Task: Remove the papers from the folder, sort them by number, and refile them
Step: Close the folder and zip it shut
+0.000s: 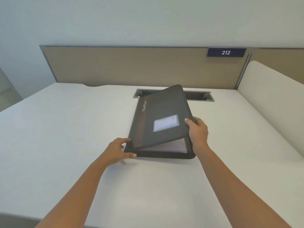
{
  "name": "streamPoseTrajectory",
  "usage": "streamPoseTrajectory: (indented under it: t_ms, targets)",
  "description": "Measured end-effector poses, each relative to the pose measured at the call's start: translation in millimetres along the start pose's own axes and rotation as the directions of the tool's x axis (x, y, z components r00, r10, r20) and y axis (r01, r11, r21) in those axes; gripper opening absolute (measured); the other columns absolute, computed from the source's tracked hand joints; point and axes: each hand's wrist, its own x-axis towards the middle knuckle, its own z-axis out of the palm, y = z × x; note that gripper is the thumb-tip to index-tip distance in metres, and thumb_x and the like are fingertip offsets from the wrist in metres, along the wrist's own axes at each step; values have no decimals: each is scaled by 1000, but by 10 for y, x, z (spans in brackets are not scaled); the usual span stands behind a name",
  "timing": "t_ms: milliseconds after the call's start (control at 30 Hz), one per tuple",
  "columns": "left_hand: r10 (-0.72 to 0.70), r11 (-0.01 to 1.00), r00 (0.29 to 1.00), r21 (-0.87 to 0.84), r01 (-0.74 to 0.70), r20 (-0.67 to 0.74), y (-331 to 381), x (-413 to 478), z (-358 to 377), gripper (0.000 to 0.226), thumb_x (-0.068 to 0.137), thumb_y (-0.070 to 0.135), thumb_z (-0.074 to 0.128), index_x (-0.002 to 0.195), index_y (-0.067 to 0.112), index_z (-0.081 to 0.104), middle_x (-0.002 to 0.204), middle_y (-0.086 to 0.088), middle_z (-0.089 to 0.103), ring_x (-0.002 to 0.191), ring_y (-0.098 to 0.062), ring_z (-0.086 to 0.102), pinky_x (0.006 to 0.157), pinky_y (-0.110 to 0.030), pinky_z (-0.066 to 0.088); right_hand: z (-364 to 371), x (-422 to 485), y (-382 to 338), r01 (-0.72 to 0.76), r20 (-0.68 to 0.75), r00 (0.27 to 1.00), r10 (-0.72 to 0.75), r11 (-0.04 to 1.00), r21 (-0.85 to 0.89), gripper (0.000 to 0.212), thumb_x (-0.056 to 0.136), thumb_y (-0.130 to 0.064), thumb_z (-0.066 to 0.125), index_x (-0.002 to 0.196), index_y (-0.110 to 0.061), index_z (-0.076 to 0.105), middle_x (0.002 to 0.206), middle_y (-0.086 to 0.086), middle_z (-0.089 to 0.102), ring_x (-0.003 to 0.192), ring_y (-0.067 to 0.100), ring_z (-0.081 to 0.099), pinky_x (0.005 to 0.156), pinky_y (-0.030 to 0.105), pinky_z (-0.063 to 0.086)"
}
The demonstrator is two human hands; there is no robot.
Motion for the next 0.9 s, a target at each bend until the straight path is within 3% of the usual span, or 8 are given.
streamPoseTrajectory:
  t_ms: [233, 333, 467, 533, 600, 667, 767, 900]
  targets:
    - [-22, 998, 999, 64, 25, -36, -190, 29, -89, 43, 66, 10, 84, 101, 20, 62, 81, 5, 61, 76, -12, 58, 67, -12, 41, -158, 48, 534, 25, -13, 999, -32, 941, -337, 48, 88, -17, 63, 133, -6, 50, 130, 10, 56, 117, 25, 53, 95, 29, 42]
    - [-20, 998, 999, 65, 22, -34, -231, 16, -119, 27, 67, 9, 83, 82, 20, 65, 75, 7, 62, 69, -5, 58, 63, -9, 40, -115, 56, 657, 97, 28, 995, -94, 889, -447, 47, 90, -16, 60, 134, -4, 49, 135, 10, 52, 125, 25, 47, 103, 27, 34]
    - [-3, 993, 1000, 121, 5, -13, -258, 16, -139, 14, 73, 14, 80, 80, 18, 68, 74, 9, 62, 70, -1, 54, 60, -8, 37, -75, 106, 770, 166, 71, 986, -151, 833, -528, 42, 94, -17, 54, 133, -4, 49, 138, 12, 48, 128, 25, 42, 105, 28, 31]
    - [1, 994, 1000, 113, -2, 7, -256, 30, -161, 13, 74, 14, 79, 72, 21, 68, 75, 6, 64, 70, -4, 54, 60, -10, 38, -45, 143, 811, 181, 81, 982, -171, 727, -663, 39, 96, -20, 50, 133, -8, 50, 141, 11, 45, 133, 24, 35, 108, 34, 28]
    - [1, 994, 999, 112, -5, 37, -255, 49, -194, 15, 75, 15, 78, 69, 24, 67, 75, 6, 66, 71, -3, 56, 61, -10, 39, 24, 137, 813, 218, 94, 962, -256, 512, -831, 30, 95, -19, 49, 124, -15, 59, 142, 6, 44, 138, 24, 28, 108, 45, 24]
    - [6, 992, 998, 123, -14, 64, -253, 67, -226, 10, 76, 17, 77, 72, 22, 70, 75, 8, 66, 73, -3, 57, 62, -8, 39, 154, 69, 756, 298, 124, 911, -393, 421, -857, 19, 87, -11, 57, 102, -15, 69, 129, 5, 56, 127, 29, 43, 96, 48, 31]
    - [9, 994, 996, 110, -19, 93, -268, 90, -256, 5, 77, 19, 76, 77, 19, 72, 71, 10, 65, 69, -2, 56, 58, -9, 38, 389, -88, 633, 486, 244, 821, -516, 410, -771, 8, 74, -6, 67, 78, -12, 70, 92, 4, 69, 87, 33, 60, 71, 37, 39]
    - [-5, 999, 992, 50, -2, 129, -322, 106, -298, 8, 81, 23, 74, 74, 25, 71, 61, 14, 63, 60, -1, 52, 56, -13, 36, 708, -412, 489, 659, 501, 752, -427, 502, -561, 9, 85, -20, 63, 81, -14, 68, 79, -4, 61, 76, 15, 53, 68, 29, 40]
